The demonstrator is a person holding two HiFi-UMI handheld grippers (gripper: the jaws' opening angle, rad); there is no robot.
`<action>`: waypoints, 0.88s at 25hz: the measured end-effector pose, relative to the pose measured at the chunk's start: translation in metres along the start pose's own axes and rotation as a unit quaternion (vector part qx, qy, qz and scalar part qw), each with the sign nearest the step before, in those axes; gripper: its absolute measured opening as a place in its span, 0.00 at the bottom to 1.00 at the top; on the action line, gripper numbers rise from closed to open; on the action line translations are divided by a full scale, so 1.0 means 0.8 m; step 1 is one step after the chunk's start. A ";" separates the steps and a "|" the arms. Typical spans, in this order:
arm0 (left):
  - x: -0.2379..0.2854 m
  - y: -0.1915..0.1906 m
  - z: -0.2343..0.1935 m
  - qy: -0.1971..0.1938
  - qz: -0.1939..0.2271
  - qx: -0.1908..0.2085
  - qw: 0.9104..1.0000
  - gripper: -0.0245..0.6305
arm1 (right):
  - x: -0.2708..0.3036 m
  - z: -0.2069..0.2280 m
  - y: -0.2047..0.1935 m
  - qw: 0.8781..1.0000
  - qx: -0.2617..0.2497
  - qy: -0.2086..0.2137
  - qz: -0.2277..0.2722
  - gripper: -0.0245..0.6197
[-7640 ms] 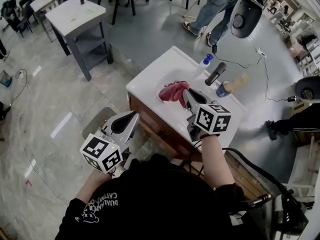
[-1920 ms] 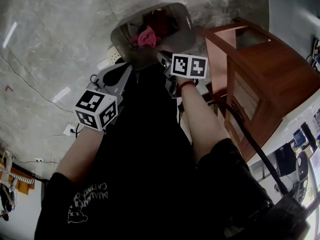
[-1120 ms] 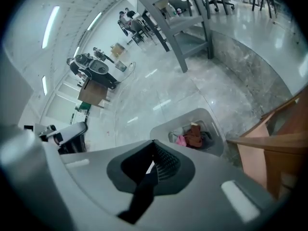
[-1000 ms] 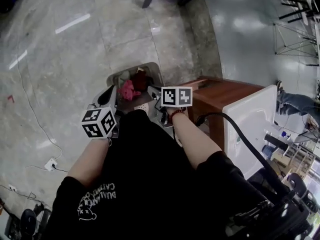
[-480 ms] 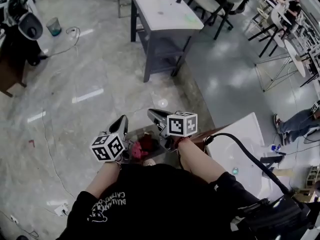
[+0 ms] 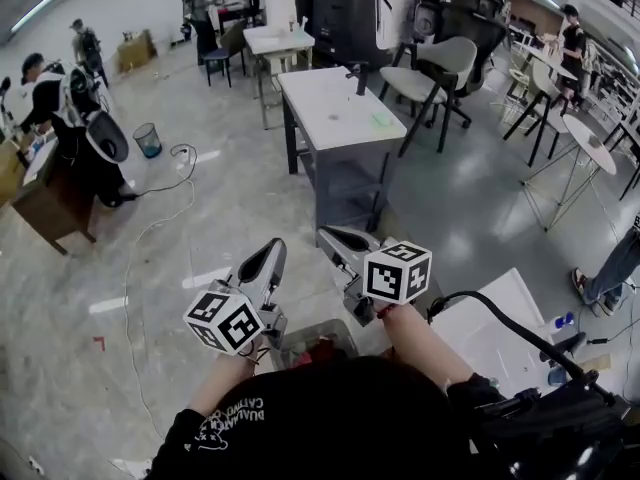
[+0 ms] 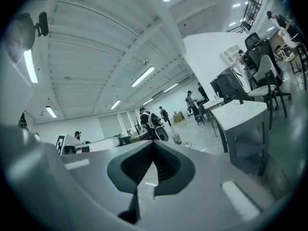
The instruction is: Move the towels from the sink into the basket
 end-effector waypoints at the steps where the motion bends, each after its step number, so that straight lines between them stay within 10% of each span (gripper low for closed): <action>1: -0.001 0.010 0.009 -0.006 0.003 0.013 1.000 0.05 | -0.003 -0.010 0.008 1.000 -0.005 0.002 0.004 0.05; 22: 0.005 0.031 0.039 -0.017 0.014 0.053 0.998 0.04 | -0.027 -0.017 0.006 0.997 -0.074 -0.030 -0.014 0.04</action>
Point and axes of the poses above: the fingertips, and each gripper's own axes: x forward along the fingers, z to its right, y out of its top, the point moved 2 cm from there along -x, backward along the fingers, and after that the axes turned 11 degrees about x, right-handed, at the moved point
